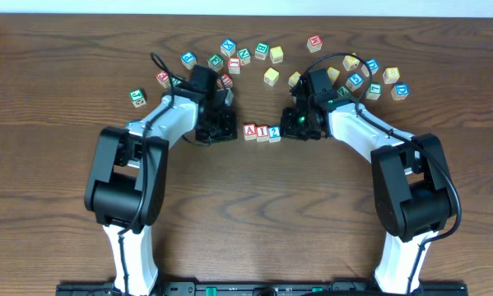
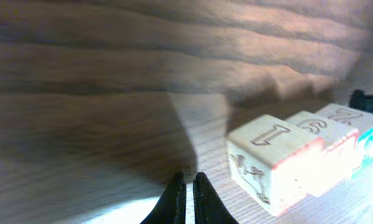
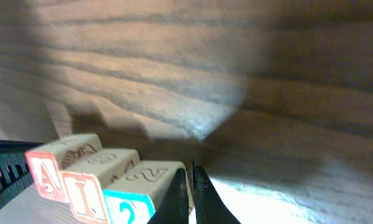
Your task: Spell out AI2
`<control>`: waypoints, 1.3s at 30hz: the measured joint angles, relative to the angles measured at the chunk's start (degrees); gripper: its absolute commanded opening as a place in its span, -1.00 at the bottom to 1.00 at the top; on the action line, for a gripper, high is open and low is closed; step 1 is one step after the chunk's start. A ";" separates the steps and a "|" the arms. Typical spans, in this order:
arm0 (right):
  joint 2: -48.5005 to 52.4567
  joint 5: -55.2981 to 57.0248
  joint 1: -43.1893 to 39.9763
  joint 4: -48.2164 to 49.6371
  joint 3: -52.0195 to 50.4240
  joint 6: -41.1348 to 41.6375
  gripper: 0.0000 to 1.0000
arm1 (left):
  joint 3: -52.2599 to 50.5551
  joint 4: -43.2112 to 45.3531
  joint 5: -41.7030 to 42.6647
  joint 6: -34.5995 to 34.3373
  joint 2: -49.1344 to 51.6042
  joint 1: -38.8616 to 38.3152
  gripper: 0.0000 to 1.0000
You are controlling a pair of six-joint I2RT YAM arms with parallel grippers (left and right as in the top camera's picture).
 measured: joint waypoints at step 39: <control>-4.52 11.45 7.06 -14.27 1.44 -0.35 -0.99 | 2.47 -4.50 -18.05 -7.10 -17.11 4.52 -0.85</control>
